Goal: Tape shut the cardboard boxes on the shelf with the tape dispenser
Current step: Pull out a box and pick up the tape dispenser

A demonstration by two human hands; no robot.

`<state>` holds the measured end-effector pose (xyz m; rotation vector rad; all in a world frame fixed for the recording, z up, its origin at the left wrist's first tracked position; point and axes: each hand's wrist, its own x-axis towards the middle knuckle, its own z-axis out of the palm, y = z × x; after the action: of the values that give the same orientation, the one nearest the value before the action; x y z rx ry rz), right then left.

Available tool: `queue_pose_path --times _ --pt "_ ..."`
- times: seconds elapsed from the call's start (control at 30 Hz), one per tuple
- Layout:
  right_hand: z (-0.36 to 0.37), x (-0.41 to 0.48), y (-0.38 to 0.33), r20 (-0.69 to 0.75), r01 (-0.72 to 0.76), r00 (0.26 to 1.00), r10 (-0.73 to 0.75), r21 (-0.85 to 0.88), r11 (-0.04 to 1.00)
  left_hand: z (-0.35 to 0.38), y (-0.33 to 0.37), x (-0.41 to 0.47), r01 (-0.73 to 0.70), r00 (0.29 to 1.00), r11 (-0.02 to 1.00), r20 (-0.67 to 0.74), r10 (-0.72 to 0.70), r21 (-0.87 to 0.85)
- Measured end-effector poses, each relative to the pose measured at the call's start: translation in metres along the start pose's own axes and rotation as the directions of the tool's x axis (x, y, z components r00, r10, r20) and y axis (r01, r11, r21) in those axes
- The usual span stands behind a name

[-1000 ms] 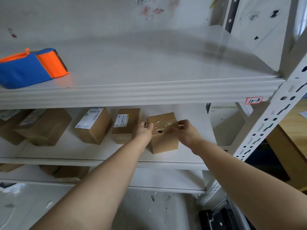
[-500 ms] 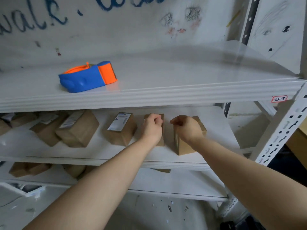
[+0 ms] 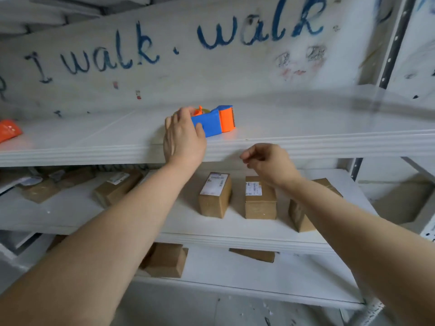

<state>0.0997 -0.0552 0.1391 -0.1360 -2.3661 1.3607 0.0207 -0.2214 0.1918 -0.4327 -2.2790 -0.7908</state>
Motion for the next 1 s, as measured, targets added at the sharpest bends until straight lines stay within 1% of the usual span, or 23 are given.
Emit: queue_pose_path --times 0.07,0.13,0.2,0.3,0.43,0.5,0.57,0.63,0.73,0.8,0.87,0.93,1.0 --pt "0.001 0.001 -0.009 -0.022 -0.004 1.000 0.004 0.008 1.000 -0.001 -0.008 0.018 -0.069 0.991 0.988 0.120 0.052 0.140" --pt "-0.001 0.001 -0.014 -0.043 -0.003 0.999 0.003 -0.016 1.000 0.002 -0.015 0.031 -0.193 0.952 0.946 0.284 0.116 0.262" --pt "-0.004 -0.002 -0.015 -0.062 -0.006 0.998 0.003 -0.043 0.999 0.006 -0.022 0.043 -0.280 0.911 0.888 0.394 0.125 0.365" --pt "-0.007 -0.009 -0.010 -0.074 -0.039 0.997 0.033 -0.072 0.997 0.008 -0.024 0.057 -0.269 0.901 0.866 0.428 0.072 0.421" --pt "-0.011 -0.017 0.002 -0.086 -0.106 0.991 0.099 -0.083 0.991 0.002 -0.016 0.058 -0.197 0.887 0.922 0.460 0.023 0.333" --pt "-0.010 -0.021 0.007 -0.081 -0.131 0.989 0.127 -0.045 0.990 -0.004 -0.014 0.049 -0.228 0.870 0.906 0.492 0.026 0.357" --pt "-0.007 -0.025 0.008 -0.075 -0.152 0.986 0.152 0.003 0.988 -0.011 -0.014 0.038 -0.293 0.866 0.873 0.495 0.070 0.390" --pt "-0.003 -0.029 0.006 -0.076 -0.157 0.984 0.159 0.038 0.987 -0.020 -0.017 0.025 -0.299 0.882 0.890 0.454 0.122 0.343" --pt "0.001 -0.032 0.004 -0.084 -0.151 0.984 0.157 0.075 0.986 -0.040 -0.019 0.003 -0.236 0.922 0.964 0.340 0.184 0.119" --pt "-0.001 -0.033 0.005 -0.106 -0.163 0.979 0.175 0.109 0.981 -0.055 -0.016 -0.010 -0.226 0.926 0.974 0.310 0.215 -0.002" --pt "-0.003 -0.034 0.006 -0.118 -0.184 0.973 0.197 0.114 0.976 -0.068 -0.013 -0.024 -0.208 0.916 0.975 0.334 0.224 -0.083" --pt "-0.006 -0.037 0.007 -0.110 -0.197 0.971 0.212 0.133 0.971 -0.074 -0.011 -0.038 -0.185 0.893 0.971 0.388 0.229 -0.150" --pt "-0.008 -0.043 0.007 -0.095 -0.221 0.966 0.241 0.182 0.958 -0.071 -0.010 -0.050 -0.161 0.865 0.970 0.448 0.226 -0.180"
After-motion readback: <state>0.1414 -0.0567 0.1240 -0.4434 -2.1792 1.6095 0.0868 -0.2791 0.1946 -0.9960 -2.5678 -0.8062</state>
